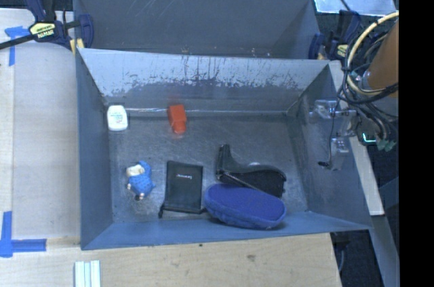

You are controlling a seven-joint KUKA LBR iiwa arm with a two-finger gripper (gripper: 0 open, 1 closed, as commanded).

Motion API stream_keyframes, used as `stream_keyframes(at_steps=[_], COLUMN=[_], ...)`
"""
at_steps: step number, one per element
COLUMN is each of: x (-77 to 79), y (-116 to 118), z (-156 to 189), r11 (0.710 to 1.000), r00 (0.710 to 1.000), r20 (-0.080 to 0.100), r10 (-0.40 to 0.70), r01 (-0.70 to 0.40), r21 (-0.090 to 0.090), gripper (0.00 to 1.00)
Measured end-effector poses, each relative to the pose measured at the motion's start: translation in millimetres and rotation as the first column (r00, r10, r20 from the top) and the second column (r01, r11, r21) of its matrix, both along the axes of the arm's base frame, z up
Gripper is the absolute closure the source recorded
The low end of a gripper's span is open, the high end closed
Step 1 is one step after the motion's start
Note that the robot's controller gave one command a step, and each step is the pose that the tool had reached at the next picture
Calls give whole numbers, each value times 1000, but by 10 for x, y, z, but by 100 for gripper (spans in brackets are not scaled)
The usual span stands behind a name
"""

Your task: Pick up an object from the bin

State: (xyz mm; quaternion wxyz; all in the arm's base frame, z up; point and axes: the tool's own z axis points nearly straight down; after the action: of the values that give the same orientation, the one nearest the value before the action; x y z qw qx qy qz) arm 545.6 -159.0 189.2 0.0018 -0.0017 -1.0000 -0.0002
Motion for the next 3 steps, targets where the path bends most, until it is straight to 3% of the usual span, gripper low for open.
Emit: stream_keyframes(at_steps=[1, 2, 3], x=[-438, -590, -578], y=[484, 1248, 1242], z=[-619, -1126, -1110], r11=[992, 950, 951], r00=[992, 950, 951], r20=[-1, 15, 19], r10=[125, 312, 309], r01=[-125, -312, -309], r21=[3, -5, -6], gripper=[0, 0, 100])
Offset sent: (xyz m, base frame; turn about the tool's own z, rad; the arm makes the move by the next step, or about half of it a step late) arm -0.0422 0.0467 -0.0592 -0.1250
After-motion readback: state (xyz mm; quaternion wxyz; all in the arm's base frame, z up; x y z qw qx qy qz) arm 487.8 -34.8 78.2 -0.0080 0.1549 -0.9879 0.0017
